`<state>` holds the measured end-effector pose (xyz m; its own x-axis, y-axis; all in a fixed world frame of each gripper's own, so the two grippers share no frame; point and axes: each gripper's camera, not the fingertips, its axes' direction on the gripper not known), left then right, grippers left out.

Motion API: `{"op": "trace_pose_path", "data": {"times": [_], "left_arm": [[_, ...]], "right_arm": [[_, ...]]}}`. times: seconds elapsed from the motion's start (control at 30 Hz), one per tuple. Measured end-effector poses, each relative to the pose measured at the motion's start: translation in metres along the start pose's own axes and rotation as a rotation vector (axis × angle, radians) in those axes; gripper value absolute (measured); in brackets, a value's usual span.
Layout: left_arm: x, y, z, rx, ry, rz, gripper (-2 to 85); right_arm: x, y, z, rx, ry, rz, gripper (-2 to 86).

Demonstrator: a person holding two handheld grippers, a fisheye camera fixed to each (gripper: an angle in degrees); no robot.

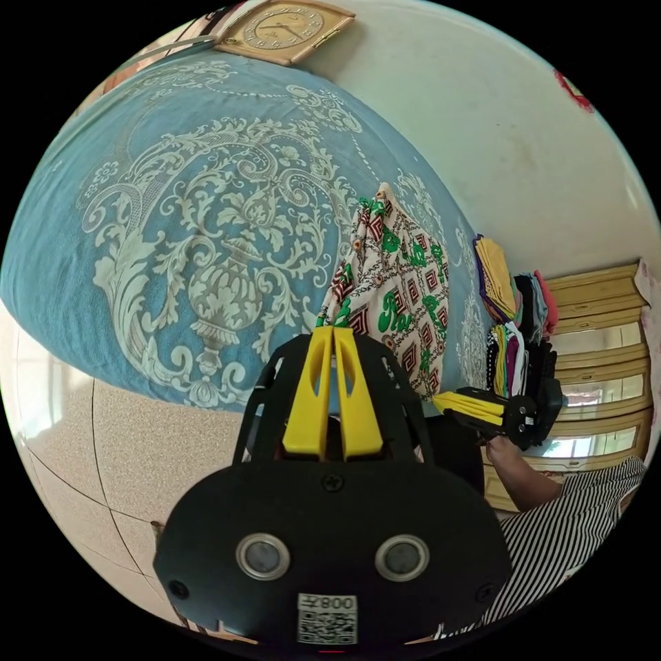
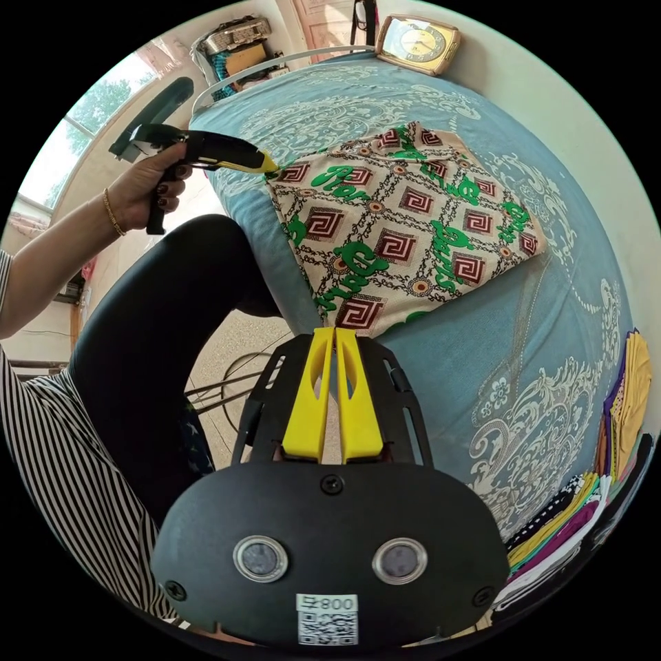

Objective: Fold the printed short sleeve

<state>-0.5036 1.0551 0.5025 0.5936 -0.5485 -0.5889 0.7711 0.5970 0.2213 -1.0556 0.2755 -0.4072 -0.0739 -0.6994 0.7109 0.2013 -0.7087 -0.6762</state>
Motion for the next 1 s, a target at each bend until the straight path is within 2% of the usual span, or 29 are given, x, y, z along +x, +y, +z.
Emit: {"op": "trace_pose_path", "data": {"times": [0.1, 0.23, 0.37, 0.57, 0.77, 1.0], "left_arm": [[0.009, 0.002, -0.011, 0.018, -0.059, 0.010, 0.3], [0.015, 0.004, -0.019, 0.036, -0.039, 0.001, 0.9], [0.034, 0.004, -0.020, 0.037, 0.066, 0.073, 3.5], [0.071, -0.006, -0.010, -0.050, -0.067, 0.130, 2.0], [0.094, -0.004, -0.034, 0.001, -0.090, 0.136, 0.7], [0.115, -0.007, -0.025, -0.030, -0.071, 0.084, 1.3]], "right_arm": [[-0.004, 0.007, -0.004, 0.016, 0.014, -0.017, 0.3], [-0.001, 0.016, 0.001, 0.020, -0.004, 0.003, 0.2], [0.002, 0.020, 0.009, 0.017, -0.017, 0.018, 0.2], [0.008, 0.029, 0.018, 0.021, -0.033, 0.031, 0.2], [0.015, 0.040, 0.022, 0.053, -0.056, 0.037, 0.2], [0.032, 0.047, 0.055, 0.037, -0.076, 0.042, 0.3]]}}
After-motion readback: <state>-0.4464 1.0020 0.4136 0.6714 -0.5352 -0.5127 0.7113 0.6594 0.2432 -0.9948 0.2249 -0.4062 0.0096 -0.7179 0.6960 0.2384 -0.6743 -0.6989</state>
